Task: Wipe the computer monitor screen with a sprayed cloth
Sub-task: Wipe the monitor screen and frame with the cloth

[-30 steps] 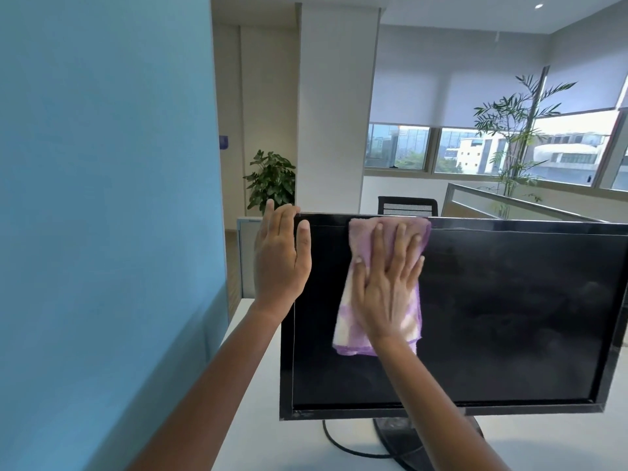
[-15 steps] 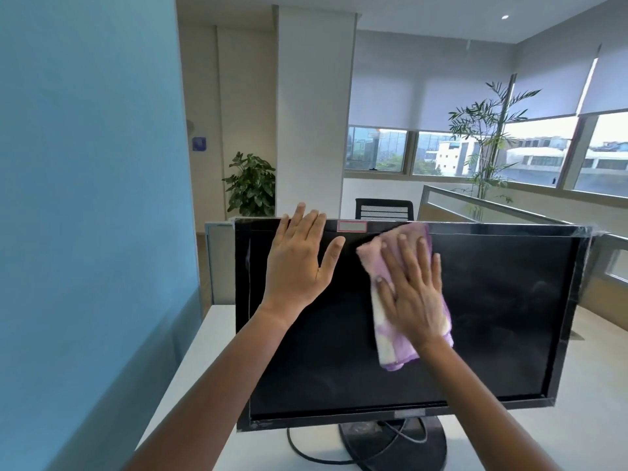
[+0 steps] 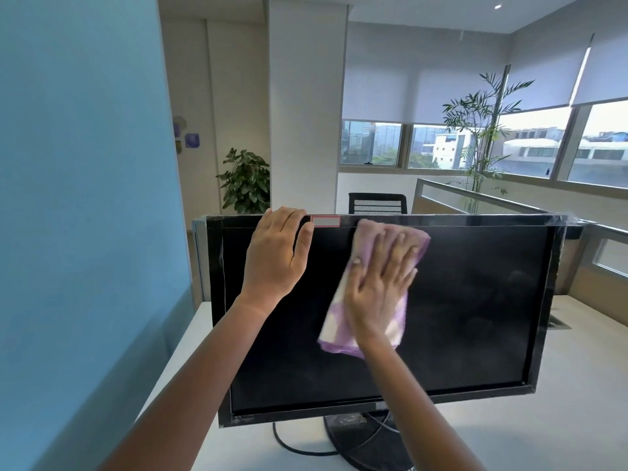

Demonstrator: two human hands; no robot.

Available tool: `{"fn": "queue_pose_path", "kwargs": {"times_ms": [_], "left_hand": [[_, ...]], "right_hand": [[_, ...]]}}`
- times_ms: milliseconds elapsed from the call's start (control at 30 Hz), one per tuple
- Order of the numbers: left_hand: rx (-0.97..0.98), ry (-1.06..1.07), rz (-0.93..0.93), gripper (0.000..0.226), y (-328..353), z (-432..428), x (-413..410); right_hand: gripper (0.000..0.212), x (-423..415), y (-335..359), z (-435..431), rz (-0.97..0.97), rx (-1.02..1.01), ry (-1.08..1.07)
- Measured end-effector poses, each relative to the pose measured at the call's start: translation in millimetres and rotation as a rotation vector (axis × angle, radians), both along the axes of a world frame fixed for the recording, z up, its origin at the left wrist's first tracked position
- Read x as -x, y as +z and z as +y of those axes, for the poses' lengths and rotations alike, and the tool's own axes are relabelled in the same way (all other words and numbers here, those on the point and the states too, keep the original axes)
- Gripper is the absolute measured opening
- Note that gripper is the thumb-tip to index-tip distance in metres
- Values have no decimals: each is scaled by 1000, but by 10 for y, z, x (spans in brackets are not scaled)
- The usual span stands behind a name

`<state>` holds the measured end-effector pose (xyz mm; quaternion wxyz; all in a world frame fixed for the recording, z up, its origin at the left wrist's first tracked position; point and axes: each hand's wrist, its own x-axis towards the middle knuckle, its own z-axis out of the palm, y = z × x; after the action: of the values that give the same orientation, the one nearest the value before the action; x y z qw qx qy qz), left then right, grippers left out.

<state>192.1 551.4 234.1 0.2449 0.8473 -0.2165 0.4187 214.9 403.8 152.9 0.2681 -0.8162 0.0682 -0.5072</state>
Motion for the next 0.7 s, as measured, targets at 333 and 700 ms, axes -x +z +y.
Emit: {"fn": "queue_pose_path", "kwargs": {"times_ms": [333, 700], "left_hand": [[-111, 99, 54, 77, 76, -66, 78], [-218, 112, 79, 51, 40, -674, 22]], "right_hand": [[55, -10, -120, 376, -52, 613, 91], [64, -18, -1, -1093, -68, 759, -28]]}}
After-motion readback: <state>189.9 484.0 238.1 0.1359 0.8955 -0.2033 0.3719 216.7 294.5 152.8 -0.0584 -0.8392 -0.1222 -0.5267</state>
